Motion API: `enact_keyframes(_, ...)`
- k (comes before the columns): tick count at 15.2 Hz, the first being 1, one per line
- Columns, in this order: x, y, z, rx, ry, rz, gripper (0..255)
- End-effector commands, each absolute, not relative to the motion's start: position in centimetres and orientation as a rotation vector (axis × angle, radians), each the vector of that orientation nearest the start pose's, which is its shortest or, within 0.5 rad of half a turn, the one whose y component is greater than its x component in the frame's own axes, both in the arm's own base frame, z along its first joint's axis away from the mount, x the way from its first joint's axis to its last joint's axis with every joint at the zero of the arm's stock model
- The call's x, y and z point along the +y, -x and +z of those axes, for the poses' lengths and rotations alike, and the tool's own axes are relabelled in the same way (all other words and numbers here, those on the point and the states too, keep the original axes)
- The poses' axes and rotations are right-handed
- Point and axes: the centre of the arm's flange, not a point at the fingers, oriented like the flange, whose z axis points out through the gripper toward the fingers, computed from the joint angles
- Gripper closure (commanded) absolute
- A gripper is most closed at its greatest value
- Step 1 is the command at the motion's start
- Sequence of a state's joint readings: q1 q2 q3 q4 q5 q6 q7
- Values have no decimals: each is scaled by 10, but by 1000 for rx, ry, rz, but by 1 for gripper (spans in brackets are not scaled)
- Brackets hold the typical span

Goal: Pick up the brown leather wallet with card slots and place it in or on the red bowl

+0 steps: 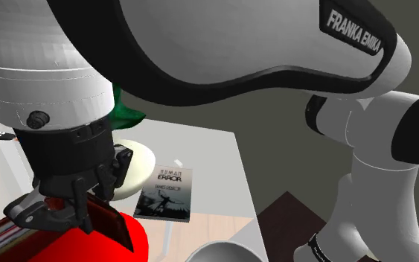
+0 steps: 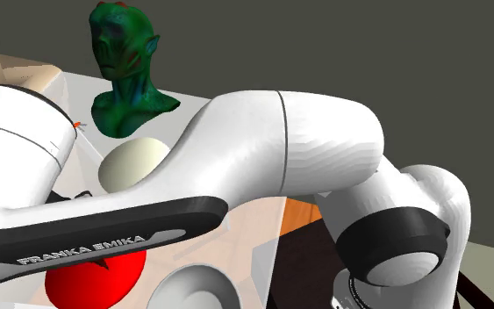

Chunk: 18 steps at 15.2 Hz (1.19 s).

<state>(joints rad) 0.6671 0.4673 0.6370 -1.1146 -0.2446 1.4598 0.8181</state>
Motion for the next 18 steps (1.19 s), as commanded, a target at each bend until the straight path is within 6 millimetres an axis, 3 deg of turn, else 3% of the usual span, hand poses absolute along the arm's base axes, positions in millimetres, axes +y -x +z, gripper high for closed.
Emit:
enact_keyframes(1,592,-299,570,-653,3094,71,255)
enact_keyframes(10,592,-299,519,-653,3094,71,255)
enact_keyframes(18,592,-299,519,-653,3094,71,255)
